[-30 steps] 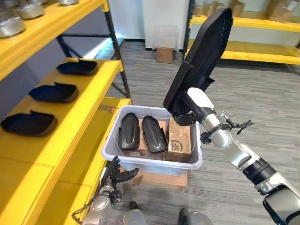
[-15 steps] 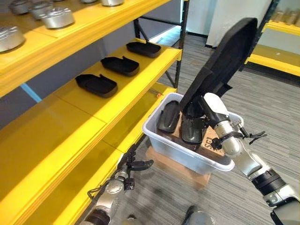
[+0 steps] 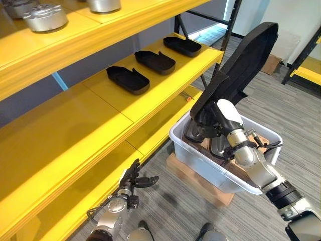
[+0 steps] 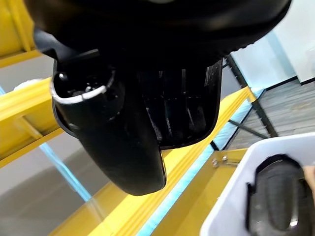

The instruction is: Move parts from the plastic box to the shelf.

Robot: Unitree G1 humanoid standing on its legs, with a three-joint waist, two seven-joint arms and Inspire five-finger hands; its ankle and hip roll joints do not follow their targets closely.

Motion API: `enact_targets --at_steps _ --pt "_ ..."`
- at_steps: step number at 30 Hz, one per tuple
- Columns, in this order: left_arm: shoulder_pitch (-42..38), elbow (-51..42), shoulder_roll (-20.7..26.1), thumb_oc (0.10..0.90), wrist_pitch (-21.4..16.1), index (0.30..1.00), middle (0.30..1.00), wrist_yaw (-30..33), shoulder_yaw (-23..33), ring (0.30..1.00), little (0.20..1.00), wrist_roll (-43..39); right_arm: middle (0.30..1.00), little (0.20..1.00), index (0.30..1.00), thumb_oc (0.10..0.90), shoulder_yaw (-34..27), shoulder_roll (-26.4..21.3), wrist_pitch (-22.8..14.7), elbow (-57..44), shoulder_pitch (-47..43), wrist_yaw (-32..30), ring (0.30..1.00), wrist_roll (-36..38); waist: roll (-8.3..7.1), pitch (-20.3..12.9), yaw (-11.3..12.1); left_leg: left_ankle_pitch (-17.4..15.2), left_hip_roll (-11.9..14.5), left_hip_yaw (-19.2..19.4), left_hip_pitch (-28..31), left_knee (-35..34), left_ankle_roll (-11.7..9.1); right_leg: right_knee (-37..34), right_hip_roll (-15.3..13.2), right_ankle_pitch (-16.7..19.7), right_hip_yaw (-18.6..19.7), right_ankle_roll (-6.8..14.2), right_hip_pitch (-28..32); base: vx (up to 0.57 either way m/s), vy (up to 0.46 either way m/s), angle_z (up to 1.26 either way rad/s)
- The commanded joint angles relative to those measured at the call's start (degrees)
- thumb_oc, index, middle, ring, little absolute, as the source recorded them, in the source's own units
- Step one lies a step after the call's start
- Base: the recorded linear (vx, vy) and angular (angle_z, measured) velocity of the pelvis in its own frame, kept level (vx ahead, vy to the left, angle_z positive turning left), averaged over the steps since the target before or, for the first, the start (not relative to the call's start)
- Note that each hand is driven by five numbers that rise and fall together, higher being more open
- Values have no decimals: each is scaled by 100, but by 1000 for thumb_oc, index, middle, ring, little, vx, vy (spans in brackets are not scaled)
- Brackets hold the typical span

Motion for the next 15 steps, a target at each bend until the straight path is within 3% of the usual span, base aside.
enact_targets --at_steps 1,3,4,5,6,8,10,12,13,15 --pt "-168 -666 292 900 -539 1000 1000 8 169 1000 1000 131 300 300 300 400 -345 146 -386 -99 -1141 -414 300 -403 -162 -282 156 -437 -235 237 296 -79 245 -23 -516 609 479 671 362 93 199 43" --pt "-157 -700 329 900 -542 1000 1000 50 210 1000 1000 148 300 300 300 400 -276 205 -349 -28 -1242 -396 300 -419 -155 -268 192 -538 -421 170 318 -76 373 267 -710 962 594 733 329 73 162 33" --pt "-157 -701 329 900 -541 1000 1000 52 218 1000 1000 148 300 300 300 400 -265 212 -350 -16 -1257 -401 300 -419 -169 -264 185 -548 -450 176 321 -81 392 291 -745 972 615 753 312 111 255 37" --pt "-190 -692 349 900 -557 1000 1000 92 203 1000 1000 147 300 300 300 400 -180 245 -306 46 -1356 -385 300 -424 -137 -214 159 -610 -643 51 368 -87 518 668 -903 1360 968 762 240 105 260 39" --pt "-204 -694 369 900 -553 1000 1000 103 210 1000 1000 146 300 300 300 400 -143 239 -291 69 -1405 -371 300 -433 -90 -180 116 -613 -713 -20 414 -128 586 895 -880 1333 1235 729 108 133 304 68" --pt "-254 -634 367 900 -541 1000 1000 117 187 1000 1000 171 300 300 300 400 -120 143 -275 18 -1394 -286 300 -462 -26 -161 -6 -460 -833 -69 472 -364 690 1223 -508 1206 1956 507 -370 52 190 70" --pt "-336 -549 320 900 -522 1000 1000 104 96 1000 1000 180 300 300 300 400 -159 33 -291 -29 -1317 -244 300 -405 93 -159 -202 -332 -900 -356 627 -694 681 1330 224 595 2567 297 -856 119 147 53" --pt "-451 -484 278 900 -518 1000 1000 91 29 1000 1000 220 300 300 300 400 -241 -19 -313 -64 -1264 -289 300 -302 115 -102 -304 -276 -962 -589 716 -815 656 1310 537 403 2848 201 -1179 97 34 68" --pt "-458 -481 278 900 -519 1000 1000 92 28 1000 1000 220 300 300 300 400 -245 -22 -314 -65 -1266 -289 300 -301 118 -110 -304 -251 -956 -590 698 -825 655 1288 543 425 2837 186 -1188 83 -93 80" --pt "-655 -347 219 900 -524 1000 1000 91 -69 1000 1000 284 300 300 300 400 -434 -64 -366 -128 -1142 -381 300 -185 17 -61 -439 -249 -1016 -861 763 -914 566 566 722 496 3130 250 -1365 103 -162 84"
